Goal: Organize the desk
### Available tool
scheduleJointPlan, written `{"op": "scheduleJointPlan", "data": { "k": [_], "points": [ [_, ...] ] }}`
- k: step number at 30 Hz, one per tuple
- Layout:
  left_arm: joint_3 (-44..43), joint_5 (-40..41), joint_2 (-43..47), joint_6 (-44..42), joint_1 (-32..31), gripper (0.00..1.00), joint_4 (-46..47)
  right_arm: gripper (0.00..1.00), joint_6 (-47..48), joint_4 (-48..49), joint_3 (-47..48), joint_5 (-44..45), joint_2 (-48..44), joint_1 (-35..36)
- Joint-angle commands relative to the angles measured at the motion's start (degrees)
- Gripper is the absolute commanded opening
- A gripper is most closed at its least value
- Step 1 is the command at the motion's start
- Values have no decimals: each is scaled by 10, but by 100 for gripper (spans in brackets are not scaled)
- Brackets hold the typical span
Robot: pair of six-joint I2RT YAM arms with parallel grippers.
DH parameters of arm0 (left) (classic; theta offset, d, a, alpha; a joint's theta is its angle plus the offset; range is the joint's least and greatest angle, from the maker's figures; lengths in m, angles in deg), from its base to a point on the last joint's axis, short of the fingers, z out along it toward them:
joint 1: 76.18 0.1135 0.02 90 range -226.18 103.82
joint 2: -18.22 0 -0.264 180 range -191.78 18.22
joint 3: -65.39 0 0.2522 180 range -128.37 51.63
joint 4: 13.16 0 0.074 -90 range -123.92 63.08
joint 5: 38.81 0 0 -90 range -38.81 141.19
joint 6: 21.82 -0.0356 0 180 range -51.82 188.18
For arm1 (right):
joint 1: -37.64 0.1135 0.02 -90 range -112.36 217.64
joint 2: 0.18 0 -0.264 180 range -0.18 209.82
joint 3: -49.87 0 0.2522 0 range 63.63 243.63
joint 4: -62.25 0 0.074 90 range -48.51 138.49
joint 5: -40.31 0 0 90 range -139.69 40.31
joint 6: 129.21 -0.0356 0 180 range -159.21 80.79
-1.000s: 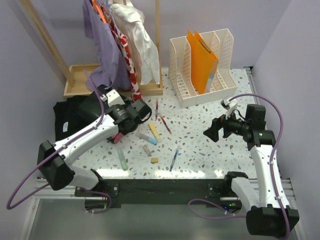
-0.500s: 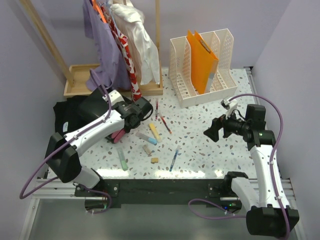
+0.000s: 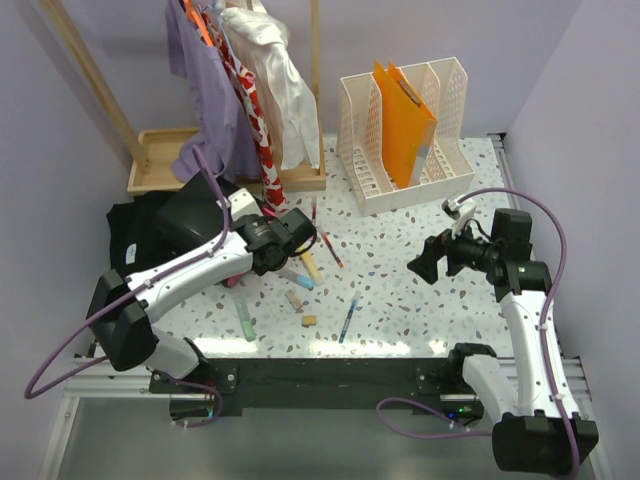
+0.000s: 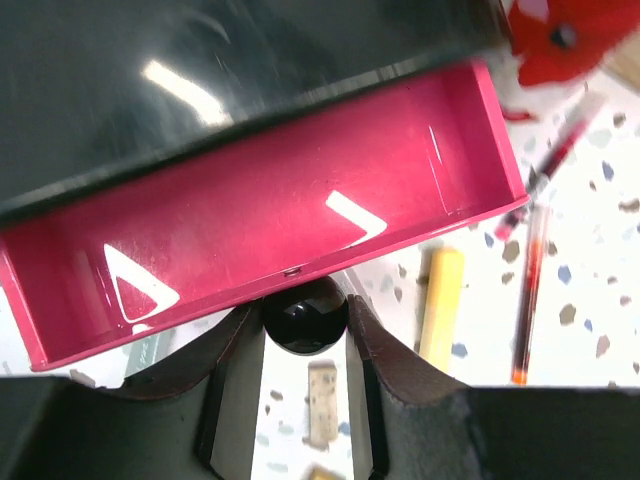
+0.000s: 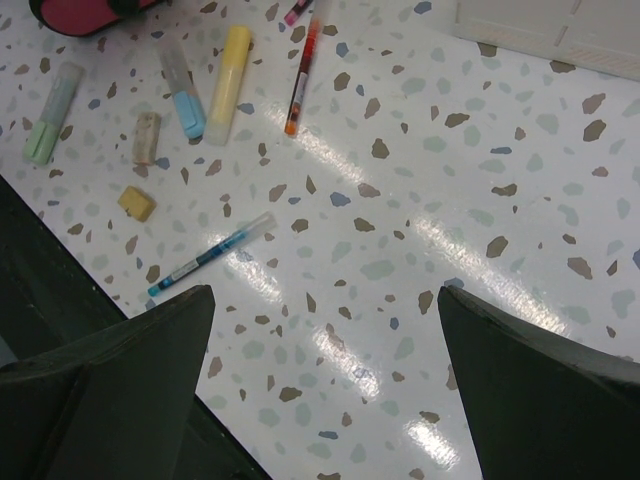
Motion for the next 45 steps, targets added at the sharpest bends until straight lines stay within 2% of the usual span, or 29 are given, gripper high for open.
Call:
{"op": "scheduleJointPlan", "data": {
  "k": [1,10,13,16,22,25,28,34,37,38,40,41,42,45],
  "points": [
    [-8,2,15,35,-50,17,5,99,2,13,-3,6,-12,-3],
    [-11,-12,20,51,-93,18,7,99,3,13,-3,3,-14,-3],
    [-20,-12,21,49,-99,21,1,99,4,12,-3,3,-14,-5],
    [-20,-15,28,49,-100,29,-2,99,5,12,-3,3,-14,-4],
    [-16,-36,64,21,-102,64,10,99,8,11,-3,0,-12,-6],
    [-16,-49,88,-23,-103,72,33,99,9,10,-3,-3,-11,-6],
    [-13,-64,112,-69,-103,76,54,99,11,10,-3,-4,-10,-7],
    [14,-84,159,-135,-103,78,86,99,15,7,-3,-6,-10,-8],
    [43,-129,190,-221,-103,79,144,99,20,6,-3,-12,-11,-9],
    [71,-153,217,-307,-103,79,209,99,25,6,-4,-15,-12,-9],
    [108,-246,253,-392,-103,80,279,99,35,0,-3,-33,-12,-8],
    [147,-284,291,-477,-103,81,345,99,46,-2,-3,-41,-9,-9],
    [163,-340,310,-503,-103,81,363,99,52,-6,-3,-55,-7,-9],
    [190,-360,358,-555,-103,83,364,99,102,-21,-3,-92,-3,-9]
  ]
}}
